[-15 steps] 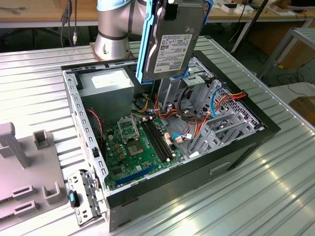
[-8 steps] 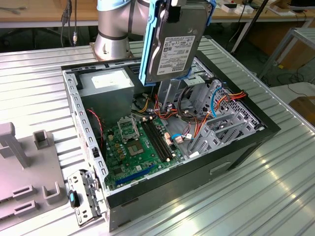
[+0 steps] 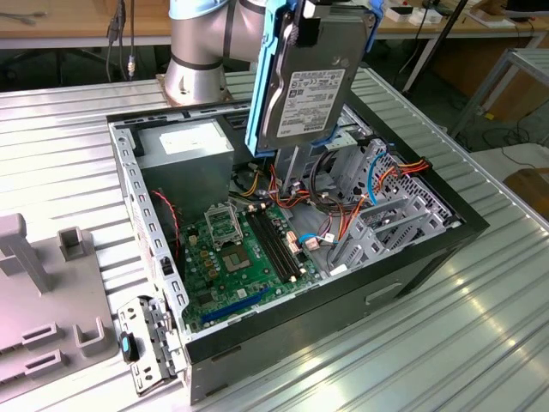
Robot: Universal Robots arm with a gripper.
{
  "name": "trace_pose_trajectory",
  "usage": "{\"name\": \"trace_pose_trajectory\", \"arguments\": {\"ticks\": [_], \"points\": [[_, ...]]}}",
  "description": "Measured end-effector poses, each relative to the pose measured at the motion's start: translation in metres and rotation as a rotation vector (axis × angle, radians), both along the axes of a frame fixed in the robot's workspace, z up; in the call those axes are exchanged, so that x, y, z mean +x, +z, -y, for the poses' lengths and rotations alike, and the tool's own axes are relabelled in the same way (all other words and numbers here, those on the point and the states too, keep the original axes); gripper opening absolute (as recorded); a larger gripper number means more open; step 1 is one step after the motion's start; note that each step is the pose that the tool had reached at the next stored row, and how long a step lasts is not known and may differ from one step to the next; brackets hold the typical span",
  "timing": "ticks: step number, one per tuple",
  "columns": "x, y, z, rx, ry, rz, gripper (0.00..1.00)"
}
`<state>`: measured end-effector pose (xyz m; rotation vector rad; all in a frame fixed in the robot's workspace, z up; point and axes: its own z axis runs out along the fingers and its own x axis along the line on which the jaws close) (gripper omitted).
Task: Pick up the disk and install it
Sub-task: 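Insert the disk into the insertion slot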
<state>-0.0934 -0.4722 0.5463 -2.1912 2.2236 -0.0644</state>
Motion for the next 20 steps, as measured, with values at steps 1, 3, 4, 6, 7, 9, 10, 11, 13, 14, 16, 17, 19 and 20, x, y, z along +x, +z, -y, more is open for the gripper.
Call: {"name": "trace_pose_trajectory", "arguments": {"ticks": [1, 3, 4, 6, 7, 9, 10, 11, 13, 14, 16, 17, 19, 20], "points": [[0.0, -0.0002, 0.0007, -0.0004, -0.003, 0.0001, 0.37], [0.0, -0.0005, 0.0033, -0.001, -0.008, 0.0, 0.37], [0.0, -0.0006, 0.0047, -0.001, -0.01, 0.0, 0.37], [0.0, -0.001, 0.0077, -0.001, -0.016, 0.0, 0.37], [0.0, -0.0013, 0.009, -0.001, -0.018, 0.0, 0.37], [0.0, -0.0026, 0.0143, -0.001, -0.023, 0.0, 0.37], [0.0, -0.0032, 0.017, -0.0011, -0.025, 0.0, 0.37], [0.0, -0.0035, 0.0184, -0.0012, -0.025, -0.0002, 0.37], [0.0009, -0.0043, 0.0232, -0.0008, -0.028, -0.0004, 0.37], [0.0018, -0.0046, 0.0245, -0.0003, -0.029, -0.0004, 0.37], [0.0084, -0.0046, 0.0245, -0.0005, -0.03, -0.0005, 0.37], [0.0145, -0.0049, 0.0245, -0.0004, -0.029, -0.0005, 0.37], [0.0264, -0.0072, 0.0246, -0.0002, -0.015, -0.0003, 0.37], [0.0269, -0.0078, 0.0246, -0.0003, 0.004, -0.0004, 0.37]]}}
